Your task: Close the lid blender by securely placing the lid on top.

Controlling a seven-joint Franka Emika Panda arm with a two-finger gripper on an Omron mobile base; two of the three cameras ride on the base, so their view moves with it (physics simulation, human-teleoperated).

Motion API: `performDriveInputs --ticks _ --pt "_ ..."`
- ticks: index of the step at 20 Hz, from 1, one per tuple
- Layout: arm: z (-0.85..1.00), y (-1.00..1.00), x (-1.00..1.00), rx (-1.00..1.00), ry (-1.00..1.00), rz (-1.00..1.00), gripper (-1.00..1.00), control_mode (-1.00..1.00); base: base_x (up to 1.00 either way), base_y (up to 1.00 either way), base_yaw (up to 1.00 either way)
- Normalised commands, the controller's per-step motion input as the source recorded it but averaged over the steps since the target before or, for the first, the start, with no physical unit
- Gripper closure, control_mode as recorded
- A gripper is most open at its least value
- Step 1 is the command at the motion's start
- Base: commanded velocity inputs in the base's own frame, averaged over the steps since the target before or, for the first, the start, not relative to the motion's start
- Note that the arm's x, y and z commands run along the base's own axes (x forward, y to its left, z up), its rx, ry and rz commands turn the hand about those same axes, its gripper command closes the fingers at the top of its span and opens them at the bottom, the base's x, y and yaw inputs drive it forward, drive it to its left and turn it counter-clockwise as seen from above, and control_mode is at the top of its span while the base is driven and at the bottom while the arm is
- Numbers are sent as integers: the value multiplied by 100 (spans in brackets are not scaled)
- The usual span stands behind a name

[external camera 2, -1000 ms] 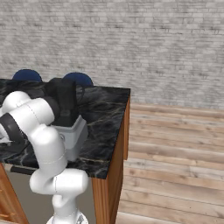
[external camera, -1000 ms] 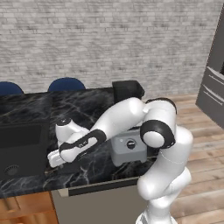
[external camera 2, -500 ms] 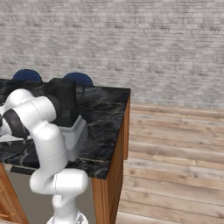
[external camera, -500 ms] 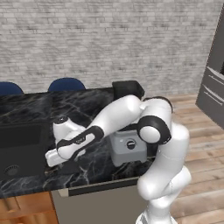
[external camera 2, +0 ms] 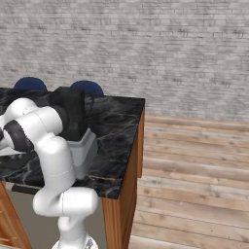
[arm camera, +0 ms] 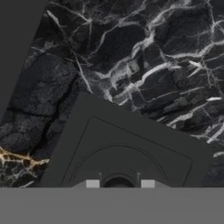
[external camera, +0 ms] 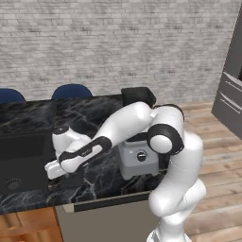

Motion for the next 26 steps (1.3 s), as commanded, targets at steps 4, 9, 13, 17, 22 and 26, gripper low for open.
performDriveInputs --ticks 4,9,13,17,22,26 --pt "0 -3 -26 1 -6 -3 100 -100 0 0 0" --pt "40 -11 -41 8 -21 -2 100 -100 0 0 0" --pt "100 -10 -52 2 -20 0 100 -100 0 0 0" --pt "100 -25 -41 13 -17 0 100 -100 0 0 0" --pt "100 -35 -16 13 -11 0 100 -100 0 0 0" --pt "88 -69 -1 12 -3 0 100 -100 0 0 0"
